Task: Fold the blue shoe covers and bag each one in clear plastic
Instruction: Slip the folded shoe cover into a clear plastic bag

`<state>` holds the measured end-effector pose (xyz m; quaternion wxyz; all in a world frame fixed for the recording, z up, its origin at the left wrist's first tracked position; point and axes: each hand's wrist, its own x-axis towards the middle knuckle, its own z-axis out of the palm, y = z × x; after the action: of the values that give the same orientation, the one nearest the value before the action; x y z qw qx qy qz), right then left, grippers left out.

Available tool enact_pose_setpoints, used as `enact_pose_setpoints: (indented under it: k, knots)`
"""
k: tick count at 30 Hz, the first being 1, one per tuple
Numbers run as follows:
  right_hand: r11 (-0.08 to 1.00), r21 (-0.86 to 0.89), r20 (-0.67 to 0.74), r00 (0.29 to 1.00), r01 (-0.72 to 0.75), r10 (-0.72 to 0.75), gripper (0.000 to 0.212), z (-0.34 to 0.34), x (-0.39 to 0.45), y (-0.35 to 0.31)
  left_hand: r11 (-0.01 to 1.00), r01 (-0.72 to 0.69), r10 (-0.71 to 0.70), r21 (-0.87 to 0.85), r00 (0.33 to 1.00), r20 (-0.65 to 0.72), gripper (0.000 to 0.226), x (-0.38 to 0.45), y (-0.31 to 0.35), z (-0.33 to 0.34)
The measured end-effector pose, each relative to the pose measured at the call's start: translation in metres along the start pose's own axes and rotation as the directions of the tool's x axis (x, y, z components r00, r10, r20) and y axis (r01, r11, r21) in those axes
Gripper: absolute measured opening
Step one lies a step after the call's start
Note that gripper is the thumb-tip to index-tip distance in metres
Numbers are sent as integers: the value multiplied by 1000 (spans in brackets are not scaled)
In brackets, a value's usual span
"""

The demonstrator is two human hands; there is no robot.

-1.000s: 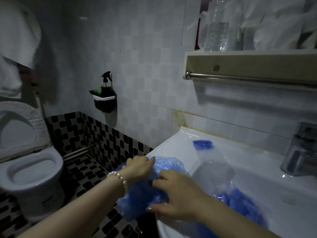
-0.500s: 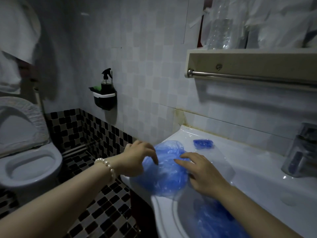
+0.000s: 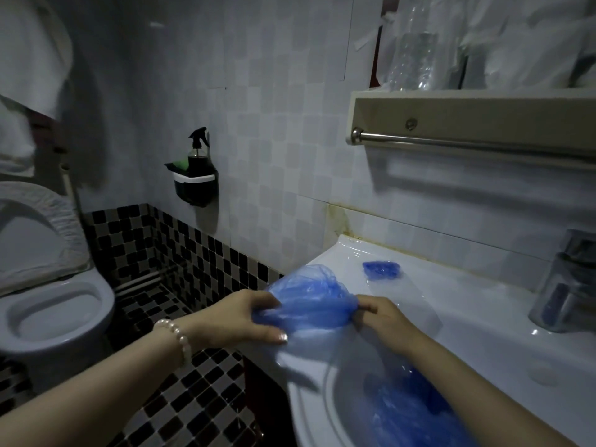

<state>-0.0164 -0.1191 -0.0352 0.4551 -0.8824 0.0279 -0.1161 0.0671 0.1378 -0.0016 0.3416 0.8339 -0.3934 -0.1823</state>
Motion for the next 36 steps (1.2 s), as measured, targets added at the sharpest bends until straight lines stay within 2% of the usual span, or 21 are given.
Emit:
enact_pose_setpoints:
  k: [2,4,5,7,9,12,15,17,19,21,23,25,29,32,36]
  knots:
    - [988,132,-28,996,-80,84,19,0,4,-5,999,38,-40,-36,998,-56,57,4,-4,3]
    - [977,182,-1,993,-114,117,11,-3,7,-13,992,47,-67,-113,981,-180,34,11,-5,5]
    - [970,209,40,992,-127,121,19,-4,8,-15,983,53,-92,-173,970,-224,23,16,-6,6]
    - [956,233,89,983,-176,159,29,-5,10,-15,948,81,-160,-306,957,-241,17,25,-7,5]
    - [963,153,38,975,-220,217,27,-2,16,-11,921,118,-224,-371,940,-257,21,35,-5,4]
    - [959,-40,-131,953,-280,273,28,6,33,-9,887,184,-331,-424,892,-307,30,50,-2,7]
    - [891,-285,-194,932,-353,307,40,14,46,-18,877,228,-403,-423,828,-390,41,68,-3,12]
    - [839,-388,-237,921,-380,308,43,22,52,-23,913,275,-394,-301,783,-481,43,76,-1,19]
    - [729,-526,-293,898,-437,327,37,31,53,-28,930,354,-345,-97,754,-558,44,76,2,29]
    - [661,-565,-362,868,-494,340,35,37,53,-29,903,424,-297,69,732,-613,47,73,3,36]
    - [646,-568,-411,856,-510,314,34,36,51,-25,873,461,-266,160,725,-635,47,72,1,36]
    - [611,-616,-424,863,-497,275,30,34,48,-19,851,462,-220,251,746,-629,40,70,-5,34]
    - [561,-651,-421,858,-512,295,32,30,45,-12,746,436,-100,503,821,-562,3,62,-13,34]
    - [549,-660,-425,857,-514,291,32,30,44,-14,686,425,-86,591,853,-515,8,61,-6,37]
    - [509,-709,-407,873,-487,268,32,33,44,-18,522,450,-2,724,850,-527,22,65,4,32]
